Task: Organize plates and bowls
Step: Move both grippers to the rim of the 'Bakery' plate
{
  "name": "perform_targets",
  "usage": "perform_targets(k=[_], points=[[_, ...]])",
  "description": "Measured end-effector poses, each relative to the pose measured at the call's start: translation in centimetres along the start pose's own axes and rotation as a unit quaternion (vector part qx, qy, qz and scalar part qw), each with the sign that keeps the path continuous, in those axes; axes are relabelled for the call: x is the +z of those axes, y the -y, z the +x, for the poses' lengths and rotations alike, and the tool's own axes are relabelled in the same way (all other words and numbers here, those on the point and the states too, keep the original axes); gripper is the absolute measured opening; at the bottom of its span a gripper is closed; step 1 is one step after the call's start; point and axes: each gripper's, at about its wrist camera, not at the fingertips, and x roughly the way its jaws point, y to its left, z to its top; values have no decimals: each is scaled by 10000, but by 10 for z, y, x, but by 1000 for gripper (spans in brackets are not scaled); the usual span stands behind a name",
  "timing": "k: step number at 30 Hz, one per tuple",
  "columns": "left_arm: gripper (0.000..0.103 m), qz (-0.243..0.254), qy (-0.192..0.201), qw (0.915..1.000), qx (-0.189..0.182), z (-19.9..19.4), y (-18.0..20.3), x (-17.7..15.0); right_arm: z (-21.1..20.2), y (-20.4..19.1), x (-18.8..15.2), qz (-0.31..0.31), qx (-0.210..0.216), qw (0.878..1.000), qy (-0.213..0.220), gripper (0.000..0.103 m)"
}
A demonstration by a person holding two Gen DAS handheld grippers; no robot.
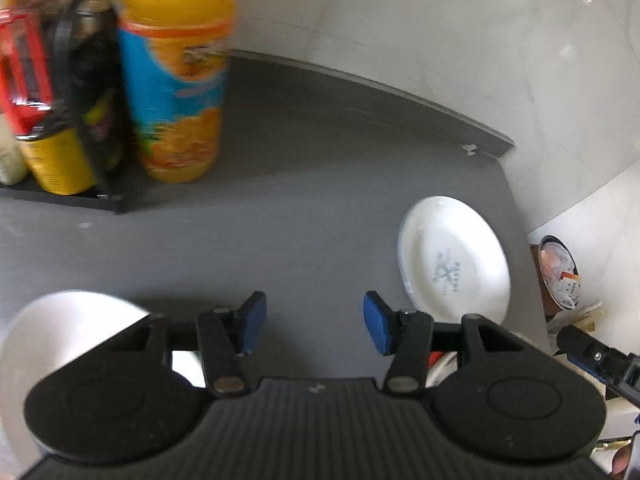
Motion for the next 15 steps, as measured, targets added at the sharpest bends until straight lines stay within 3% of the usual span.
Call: perform_targets(k=[7,15], points=[[51,-87,-25,9999,-44,38,32,9,29,42,19,147,46,9996,-240,55],[48,-200,-276,9992,-221,82,43,15,75,68,25,180,190,9973,-683,48]])
